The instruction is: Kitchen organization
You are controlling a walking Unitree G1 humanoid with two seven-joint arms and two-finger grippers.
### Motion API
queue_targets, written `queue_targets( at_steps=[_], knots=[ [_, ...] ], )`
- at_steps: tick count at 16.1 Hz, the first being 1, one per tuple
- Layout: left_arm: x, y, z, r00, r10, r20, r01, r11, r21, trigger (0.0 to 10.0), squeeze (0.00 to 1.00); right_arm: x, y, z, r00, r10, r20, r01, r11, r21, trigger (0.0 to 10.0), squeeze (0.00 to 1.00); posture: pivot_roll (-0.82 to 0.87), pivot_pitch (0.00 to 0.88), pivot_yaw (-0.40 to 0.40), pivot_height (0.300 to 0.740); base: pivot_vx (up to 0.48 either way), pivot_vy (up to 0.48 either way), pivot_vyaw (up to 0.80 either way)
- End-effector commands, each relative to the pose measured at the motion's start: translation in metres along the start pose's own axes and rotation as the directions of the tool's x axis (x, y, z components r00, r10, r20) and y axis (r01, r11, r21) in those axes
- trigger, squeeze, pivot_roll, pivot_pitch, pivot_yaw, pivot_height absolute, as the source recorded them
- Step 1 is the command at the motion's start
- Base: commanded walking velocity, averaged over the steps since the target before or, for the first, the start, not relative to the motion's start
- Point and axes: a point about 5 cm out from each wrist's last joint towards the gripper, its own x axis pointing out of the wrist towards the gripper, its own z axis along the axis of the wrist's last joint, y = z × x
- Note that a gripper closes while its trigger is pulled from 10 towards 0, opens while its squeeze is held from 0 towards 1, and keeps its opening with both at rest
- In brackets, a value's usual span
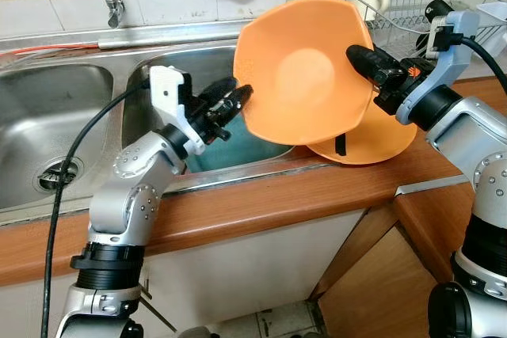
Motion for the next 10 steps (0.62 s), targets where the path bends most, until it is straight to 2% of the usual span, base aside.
queue_targets(
  at_steps=[1, 2, 3, 6, 8, 9, 10],
  knots=[
    [-0.003, 0.006, -0.003, 0.999, 0.040, -0.012, -0.040, 0.999, 0.014, 10.0, 0.95, -0.002, 0.009, 0.014, 0.995, 0.050, 0.082, -0.048, 0.998, -0.030, 0.0, 0.00, -0.05, 0.000, 0.034, 0.740, 0.000, 0.000, 0.00],
    [-0.002, 0.006, -0.003, 0.999, 0.043, -0.009, -0.043, 0.999, 0.016, 10.0, 0.35, -0.002, 0.010, 0.014, 0.995, 0.053, 0.083, -0.050, 0.998, -0.031, 0.0, 0.00, -0.05, 0.000, 0.035, 0.740, 0.000, 0.000, 0.00],
    [-0.001, 0.006, -0.004, 0.999, 0.039, -0.018, -0.039, 0.999, 0.009, 10.0, 0.00, -0.002, 0.012, 0.014, 0.994, 0.062, 0.088, -0.060, 0.998, -0.028, 0.0, 0.00, -0.05, 0.000, 0.038, 0.740, 0.000, 0.000, 0.00],
    [-0.001, -0.003, -0.014, 0.998, -0.041, -0.050, 0.037, 0.996, -0.076, 10.0, 0.00, -0.003, 0.018, 0.015, 0.990, 0.103, 0.097, -0.101, 0.995, -0.019, 0.0, 0.00, -0.05, 0.000, 0.039, 0.740, 0.000, 0.000, 0.00],
    [-0.002, -0.011, -0.016, 0.994, -0.106, -0.036, 0.098, 0.980, -0.170, 10.0, 0.00, -0.004, 0.020, 0.013, 0.989, 0.120, 0.090, -0.119, 0.993, -0.020, 0.0, 0.00, -0.05, 0.000, 0.040, 0.740, 0.000, 0.000, 0.00],
    [-0.003, -0.015, -0.015, 0.988, -0.150, -0.023, 0.142, 0.965, -0.219, 8.9, 0.00, -0.004, 0.021, 0.011, 0.989, 0.125, 0.081, -0.123, 0.992, -0.027, 0.0, 0.00, -0.05, 0.000, 0.041, 0.740, 0.000, 0.000, 0.00],
    [-0.005, -0.017, -0.015, 0.985, -0.173, -0.012, 0.165, 0.955, -0.246, 6.0, 0.00, -0.004, 0.022, 0.010, 0.989, 0.128, 0.073, -0.126, 0.992, -0.030, 0.0, 0.00, -0.05, 0.000, 0.041, 0.740, 0.000, 0.000, 0.00]
  ],
)
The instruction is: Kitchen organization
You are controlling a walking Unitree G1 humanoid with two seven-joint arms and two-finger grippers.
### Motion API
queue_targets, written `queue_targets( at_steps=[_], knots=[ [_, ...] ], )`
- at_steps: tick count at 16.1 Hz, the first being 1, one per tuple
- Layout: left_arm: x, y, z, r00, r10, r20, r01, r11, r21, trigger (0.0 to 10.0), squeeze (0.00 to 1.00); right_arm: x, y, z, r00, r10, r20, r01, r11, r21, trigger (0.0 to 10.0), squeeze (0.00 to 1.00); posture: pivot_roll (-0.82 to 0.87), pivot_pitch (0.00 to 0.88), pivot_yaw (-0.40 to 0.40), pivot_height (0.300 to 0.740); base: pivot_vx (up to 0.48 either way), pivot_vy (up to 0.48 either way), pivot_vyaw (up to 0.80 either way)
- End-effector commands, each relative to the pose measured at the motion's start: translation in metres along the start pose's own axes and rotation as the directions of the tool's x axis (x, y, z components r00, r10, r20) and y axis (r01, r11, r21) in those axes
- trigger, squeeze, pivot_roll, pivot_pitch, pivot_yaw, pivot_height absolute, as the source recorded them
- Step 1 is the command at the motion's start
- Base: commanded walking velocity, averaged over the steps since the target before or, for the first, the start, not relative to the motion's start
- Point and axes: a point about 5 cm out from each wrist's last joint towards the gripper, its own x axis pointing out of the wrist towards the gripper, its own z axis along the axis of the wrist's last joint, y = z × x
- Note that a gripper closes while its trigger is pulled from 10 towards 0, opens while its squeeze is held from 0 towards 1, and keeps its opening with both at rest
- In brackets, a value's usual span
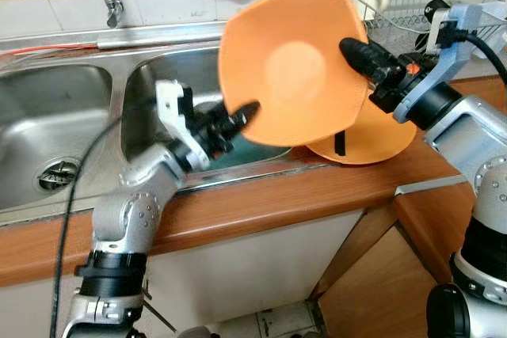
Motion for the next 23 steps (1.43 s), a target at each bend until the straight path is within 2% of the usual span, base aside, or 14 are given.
queue_targets(
  at_steps=[1, 2, 3, 7, 13, 14, 15, 16, 17, 18, 19, 22, 23],
  knots=[
    [-0.001, -0.002, 0.005, 1.000, -0.010, 0.014, 0.010, 1.000, 0.000, 4.0, 0.00, -0.001, 0.008, 0.008, 0.998, 0.048, 0.050, -0.047, 0.999, -0.020, 0.0, 0.00, -0.05, 0.000, 0.041, 0.740, 0.000, 0.000, 0.00],
    [-0.002, 0.000, 0.007, 1.000, -0.003, 0.020, 0.003, 1.000, 0.002, 1.6, 0.00, -0.001, 0.008, 0.008, 0.998, 0.049, 0.051, -0.048, 0.999, -0.020, 0.0, 0.00, -0.05, 0.000, 0.042, 0.740, 0.000, 0.000, 0.00],
    [-0.002, 0.001, 0.008, 1.000, 0.003, 0.025, -0.003, 1.000, 0.009, 0.0, 0.00, -0.001, 0.009, 0.008, 0.998, 0.049, 0.050, -0.048, 0.999, -0.021, 0.0, 0.00, -0.05, 0.000, 0.042, 0.740, 0.000, 0.000, 0.00],
    [-0.001, 0.003, 0.013, 0.998, 0.025, 0.059, -0.025, 1.000, 0.002, 0.0, 0.00, -0.001, 0.009, 0.005, 0.998, 0.046, 0.041, -0.044, 0.999, -0.030, 0.0, 0.00, -0.05, 0.000, 0.045, 0.740, 0.000, 0.000, 0.00],
    [0.001, 0.007, 0.013, 0.997, 0.059, 0.054, -0.060, 0.998, 0.006, 0.0, 0.00, -0.001, 0.009, 0.005, 0.998, 0.039, 0.041, -0.037, 0.999, -0.040, 0.0, 0.00, -0.05, 0.000, 0.049, 0.740, 0.000, 0.000, 0.00],
    [0.001, 0.007, 0.014, 0.996, 0.066, 0.055, -0.067, 0.998, 0.006, 0.0, 0.00, -0.001, 0.009, 0.004, 0.999, 0.038, 0.039, -0.037, 0.998, -0.042, 0.7, 0.00, -0.05, 0.000, 0.049, 0.740, 0.000, 0.000, 0.00],
    [0.001, 0.008, 0.014, 0.995, 0.075, 0.060, -0.075, 0.997, 0.004, 0.0, 0.00, -0.001, 0.009, 0.004, 0.999, 0.037, 0.036, -0.035, 0.998, -0.048, 3.6, 0.00, -0.05, 0.000, 0.049, 0.740, 0.000, 0.000, 0.00],
    [0.001, 0.008, 0.014, 0.995, 0.075, 0.060, -0.075, 0.997, 0.004, 0.0, 0.00, -0.001, 0.009, 0.004, 0.999, 0.037, 0.036, -0.035, 0.998, -0.048, 3.6, 0.00, -0.05, 0.000, 0.049, 0.740, 0.000, 0.000, 0.00],
    [0.001, 0.009, 0.018, 0.992, 0.091, 0.092, -0.091, 0.996, -0.003, 0.0, 0.00, 0.000, 0.009, 0.002, 0.999, 0.020, 0.029, -0.017, 0.996, -0.086, 10.0, 0.02, -0.05, 0.000, 0.054, 0.740, 0.000, 0.000, 0.00],
    [0.000, 0.009, 0.020, 0.990, 0.097, 0.103, -0.097, 0.995, -0.005, 0.0, 0.00, 0.000, 0.008, 0.001, 0.999, 0.016, 0.029, -0.013, 0.996, -0.093, 10.0, 0.02, -0.05, 0.000, 0.054, 0.740, 0.000, 0.000, 0.00],
    [-0.001, 0.012, 0.025, 0.985, 0.113, 0.133, -0.111, 0.994, -0.019, 0.0, 0.00, -0.001, 0.008, 0.001, 0.999, 0.013, 0.031, -0.010, 0.996, -0.092, 10.0, 1.00, -0.05, 0.000, 0.055, 0.740, 0.000, 0.000, 0.00],
    [-0.006, 0.019, 0.037, 0.969, 0.152, 0.197, -0.147, 0.988, -0.042, 0.0, 0.00, -0.003, 0.005, 0.002, 0.999, -0.009, 0.038, 0.013, 0.994, -0.104, 10.0, 1.00, -0.04, 0.000, 0.054, 0.740, 0.000, 0.000, 0.00],
    [-0.008, 0.021, 0.040, 0.963, 0.165, 0.214, -0.159, 0.986, -0.048, 0.0, 0.00, -0.003, 0.005, 0.002, 0.999, -0.007, 0.038, 0.011, 0.994, -0.106, 10.0, 0.96, -0.04, 0.000, 0.054, 0.740, 0.000, 0.000, 0.00]
  ],
)
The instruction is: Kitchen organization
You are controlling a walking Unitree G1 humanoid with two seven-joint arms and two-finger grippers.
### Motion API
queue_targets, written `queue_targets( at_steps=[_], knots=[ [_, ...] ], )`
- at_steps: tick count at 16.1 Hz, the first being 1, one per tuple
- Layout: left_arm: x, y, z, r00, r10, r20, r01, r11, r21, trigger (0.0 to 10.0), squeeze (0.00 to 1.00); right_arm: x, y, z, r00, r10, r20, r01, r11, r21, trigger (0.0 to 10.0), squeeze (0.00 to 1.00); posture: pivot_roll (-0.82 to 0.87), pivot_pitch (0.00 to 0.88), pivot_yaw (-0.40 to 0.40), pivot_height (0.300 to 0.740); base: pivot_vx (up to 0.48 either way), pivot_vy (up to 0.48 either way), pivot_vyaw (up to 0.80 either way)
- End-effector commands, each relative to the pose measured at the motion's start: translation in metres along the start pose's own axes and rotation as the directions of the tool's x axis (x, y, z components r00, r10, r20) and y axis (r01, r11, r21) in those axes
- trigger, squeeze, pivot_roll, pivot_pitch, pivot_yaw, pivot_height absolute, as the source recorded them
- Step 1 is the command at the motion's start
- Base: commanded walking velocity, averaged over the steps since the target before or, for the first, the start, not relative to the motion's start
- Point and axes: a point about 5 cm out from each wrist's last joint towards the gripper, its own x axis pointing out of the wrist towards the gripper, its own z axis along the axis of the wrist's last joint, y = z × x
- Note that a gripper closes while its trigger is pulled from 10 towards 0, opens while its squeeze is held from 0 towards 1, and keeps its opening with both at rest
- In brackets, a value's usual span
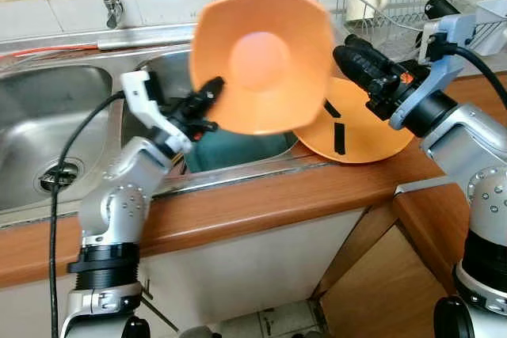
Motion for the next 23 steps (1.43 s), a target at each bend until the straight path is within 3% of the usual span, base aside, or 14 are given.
queue_targets(
  at_steps=[1, 2, 3, 4, 7, 10, 13, 18, 20, 22, 23],
  knots=[
    [0.004, -0.001, 0.017, 0.997, -0.004, 0.078, 0.003, 1.000, 0.008, 0.0, 0.00, -0.001, 0.004, 0.006, 1.000, 0.016, 0.023, -0.015, 0.999, -0.032, 10.0, 0.70, -0.04, 0.000, 0.053, 0.740, 0.000, 0.000, 0.00],
    [0.004, 0.002, 0.020, 0.995, 0.018, 0.096, -0.018, 1.000, 0.007, 0.0, 0.00, -0.001, 0.005, 0.005, 1.000, 0.028, 0.014, -0.027, 0.999, -0.040, 10.0, 0.23, -0.04, 0.000, 0.053, 0.740, 0.000, 0.000, 0.00],
    [0.004, 0.004, 0.022, 0.993, 0.038, 0.109, -0.040, 0.999, 0.009, 0.0, 0.00, -0.001, 0.007, 0.004, 0.999, 0.039, 0.004, -0.039, 0.998, -0.050, 10.0, 0.00, -0.04, 0.000, 0.052, 0.740, 0.000, 0.000, 0.00],
    [0.004, 0.004, 0.022, 0.993, 0.038, 0.109, -0.040, 0.999, 0.009, 0.0, 0.00, -0.001, 0.007, 0.004, 0.999, 0.039, 0.004, -0.039, 0.998, -0.050, 10.0, 0.00, -0.04, 0.000, 0.052, 0.740, 0.000, 0.000, 0.00],
    [0.008, 0.029, 0.025, 0.969, 0.230, 0.088, -0.241, 0.961, 0.137, 0.0, 0.00, 0.000, 0.020, -0.014, 0.984, 0.104, -0.147, -0.127, 0.979, -0.161, 10.0, 0.00, -0.04, 0.000, 0.047, 0.740, 0.000, 0.000, 0.00],
    [0.016, 0.054, 0.017, 0.916, 0.400, -0.008, -0.381, 0.879, 0.286, 0.0, 0.00, -0.001, 0.029, -0.033, 0.948, 0.129, -0.290, -0.205, 0.947, -0.249, 10.0, 0.00, -0.04, 0.000, 0.042, 0.740, 0.000, 0.000, 0.00],
    [0.030, 0.065, 0.001, 0.876, 0.466, -0.123, -0.390, 0.836, 0.386, 0.0, 0.00, -0.003, 0.034, -0.047, 0.911, 0.146, -0.386, -0.273, 0.914, -0.300, 10.0, 0.00, -0.04, 0.000, 0.042, 0.740, 0.000, 0.000, 0.00],
    [0.042, 0.068, -0.025, 0.821, 0.507, -0.263, -0.371, 0.824, 0.428, 0.0, 0.00, -0.006, 0.035, -0.055, 0.891, 0.137, -0.432, -0.298, 0.896, -0.330, 10.0, 0.00, -0.05, 0.000, 0.055, 0.740, 0.000, 0.000, 0.00],
    [0.045, 0.066, -0.039, 0.799, 0.488, -0.351, -0.356, 0.855, 0.378, 0.4, 0.00, -0.009, 0.034, -0.057, 0.884, 0.135, -0.448, -0.307, 0.890, -0.337, 10.0, 0.00, -0.06, 0.000, 0.058, 0.740, 0.000, 0.000, 0.00],
    [0.046, 0.063, -0.049, 0.787, 0.458, -0.412, -0.316, 0.874, 0.369, 5.3, 0.00, -0.010, 0.034, -0.059, 0.878, 0.134, -0.459, -0.312, 0.888, -0.338, 10.0, 0.00, -0.06, 0.000, 0.057, 0.740, 0.000, 0.000, 0.00],
    [0.046, 0.062, -0.052, 0.777, 0.459, -0.432, -0.309, 0.875, 0.374, 10.0, 0.00, -0.010, 0.034, -0.060, 0.875, 0.133, -0.465, -0.315, 0.886, -0.340, 10.0, 0.00, -0.06, 0.000, 0.057, 0.740, 0.000, 0.000, 0.00]
  ],
)
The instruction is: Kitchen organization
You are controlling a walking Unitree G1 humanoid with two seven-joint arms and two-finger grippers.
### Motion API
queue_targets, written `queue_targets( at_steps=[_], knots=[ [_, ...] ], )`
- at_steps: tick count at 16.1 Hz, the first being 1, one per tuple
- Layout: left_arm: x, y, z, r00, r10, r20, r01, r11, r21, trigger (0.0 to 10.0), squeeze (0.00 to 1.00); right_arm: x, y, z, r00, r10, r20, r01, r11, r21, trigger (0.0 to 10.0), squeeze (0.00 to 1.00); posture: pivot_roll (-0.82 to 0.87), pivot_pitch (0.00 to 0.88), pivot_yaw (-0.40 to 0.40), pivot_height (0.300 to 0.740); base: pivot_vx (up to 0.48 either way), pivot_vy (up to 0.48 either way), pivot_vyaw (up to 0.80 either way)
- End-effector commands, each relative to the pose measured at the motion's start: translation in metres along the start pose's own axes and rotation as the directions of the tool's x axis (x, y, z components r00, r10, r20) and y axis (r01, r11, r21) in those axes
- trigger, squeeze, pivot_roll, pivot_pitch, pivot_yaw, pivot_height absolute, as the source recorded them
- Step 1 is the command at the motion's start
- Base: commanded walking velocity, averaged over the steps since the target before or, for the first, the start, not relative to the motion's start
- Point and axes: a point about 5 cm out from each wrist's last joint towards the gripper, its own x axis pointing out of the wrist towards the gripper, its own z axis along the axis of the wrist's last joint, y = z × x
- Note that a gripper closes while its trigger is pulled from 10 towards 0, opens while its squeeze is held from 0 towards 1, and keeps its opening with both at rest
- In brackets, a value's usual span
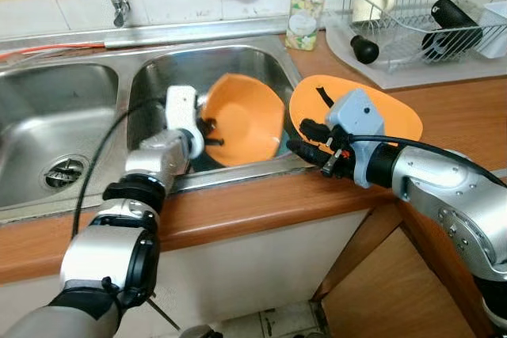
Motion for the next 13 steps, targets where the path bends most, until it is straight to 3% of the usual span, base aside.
queue_targets(
  at_steps=[1, 5, 6, 7, 8, 9, 10, 11, 13],
  knots=[
    [0.001, -0.002, 0.012, 1.000, -0.004, 0.016, 0.003, 1.000, 0.021, 10.0, 0.00, -0.001, 0.001, 0.000, 1.000, 0.003, -0.004, -0.003, 1.000, -0.021, 10.0, 0.00, -0.06, 0.000, 0.056, 0.740, 0.000, 0.000, 0.00],
    [0.002, -0.003, 0.004, 1.000, -0.008, -0.026, 0.010, 0.999, 0.053, 10.0, 0.00, 0.001, 0.002, -0.002, 1.000, 0.010, -0.014, -0.010, 1.000, -0.026, 10.0, 0.00, -0.06, 0.000, 0.055, 0.740, 0.000, 0.000, 0.00],
    [0.003, -0.003, 0.003, 0.999, -0.017, -0.035, 0.019, 0.998, 0.063, 10.0, 0.40, 0.001, 0.002, -0.002, 1.000, 0.008, -0.016, -0.009, 1.000, -0.027, 10.0, 0.00, -0.06, 0.000, 0.055, 0.740, 0.000, 0.000, 0.00],
    [0.003, -0.004, 0.002, 0.999, -0.023, -0.039, 0.025, 0.997, 0.067, 10.0, 0.41, 0.001, 0.001, -0.003, 1.000, 0.006, -0.018, -0.007, 1.000, -0.028, 10.0, 0.00, -0.06, 0.000, 0.054, 0.740, 0.000, 0.000, 0.00],
    [0.003, -0.004, 0.002, 0.999, -0.024, -0.040, 0.027, 0.997, 0.067, 10.0, 0.51, 0.002, 0.001, -0.003, 1.000, 0.005, -0.019, -0.006, 1.000, -0.028, 10.0, 0.00, -0.06, 0.000, 0.053, 0.740, 0.000, 0.000, 0.00],
    [0.003, -0.004, 0.001, 0.999, -0.026, -0.045, 0.029, 0.997, 0.070, 10.0, 0.67, 0.002, 0.001, -0.004, 1.000, 0.005, -0.023, -0.005, 1.000, -0.028, 10.0, 0.00, -0.06, 0.000, 0.053, 0.740, 0.000, 0.000, 0.00],
    [0.003, -0.004, 0.000, 0.998, -0.025, -0.049, 0.029, 0.997, 0.073, 10.0, 0.95, 0.002, 0.002, -0.005, 1.000, 0.005, -0.025, -0.006, 1.000, -0.029, 10.0, 0.00, -0.06, 0.000, 0.054, 0.740, 0.000, 0.000, 0.00],
    [0.003, -0.003, -0.001, 0.998, -0.024, -0.054, 0.028, 0.997, 0.074, 10.0, 1.00, 0.001, 0.001, -0.005, 1.000, 0.003, -0.029, -0.004, 1.000, -0.030, 10.0, 0.00, -0.06, 0.000, 0.054, 0.740, 0.000, 0.000, 0.00],
    [0.002, -0.002, -0.003, 0.998, -0.024, -0.059, 0.028, 0.997, 0.073, 10.0, 1.00, 0.001, 0.001, -0.006, 0.999, 0.002, -0.032, -0.003, 0.999, -0.032, 10.0, 0.00, -0.06, 0.000, 0.054, 0.740, 0.000, 0.000, 0.00]
  ],
)
